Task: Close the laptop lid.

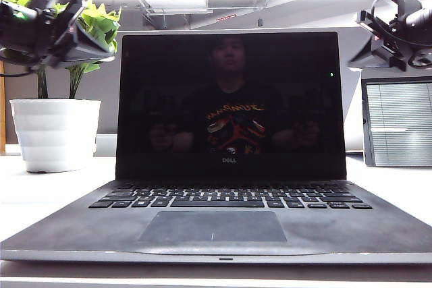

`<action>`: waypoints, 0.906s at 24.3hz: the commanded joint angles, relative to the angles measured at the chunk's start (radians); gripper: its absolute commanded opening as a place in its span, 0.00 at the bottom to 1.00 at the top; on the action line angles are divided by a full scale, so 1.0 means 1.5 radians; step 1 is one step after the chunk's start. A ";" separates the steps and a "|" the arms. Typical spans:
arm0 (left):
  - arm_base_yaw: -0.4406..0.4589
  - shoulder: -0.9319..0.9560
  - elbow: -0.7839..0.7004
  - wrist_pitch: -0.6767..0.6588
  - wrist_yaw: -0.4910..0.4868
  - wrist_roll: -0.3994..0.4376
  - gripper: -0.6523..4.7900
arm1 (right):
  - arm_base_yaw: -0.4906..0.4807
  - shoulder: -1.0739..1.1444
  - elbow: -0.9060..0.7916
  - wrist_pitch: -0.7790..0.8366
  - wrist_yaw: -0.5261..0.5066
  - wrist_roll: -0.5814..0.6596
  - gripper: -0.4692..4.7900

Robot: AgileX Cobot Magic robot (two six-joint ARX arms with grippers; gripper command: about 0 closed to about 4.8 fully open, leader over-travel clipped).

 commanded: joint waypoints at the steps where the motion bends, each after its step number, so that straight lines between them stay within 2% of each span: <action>1: -0.002 0.035 0.028 0.011 0.080 0.000 0.11 | 0.001 -0.001 0.004 -0.001 -0.078 -0.062 0.09; 5: 0.003 0.087 0.069 0.012 0.182 -0.005 0.11 | -0.001 0.009 0.006 -0.007 -0.119 -0.062 0.09; 8: 0.003 0.115 0.100 0.010 0.240 -0.031 0.11 | 0.000 0.036 0.021 -0.007 -0.224 -0.062 0.09; 17: 0.010 0.123 0.126 -0.018 0.305 -0.047 0.11 | -0.002 0.049 0.041 -0.005 -0.245 -0.061 0.09; 22: 0.011 0.123 0.126 -0.035 0.333 -0.047 0.11 | -0.006 0.050 0.066 -0.023 -0.289 -0.061 0.09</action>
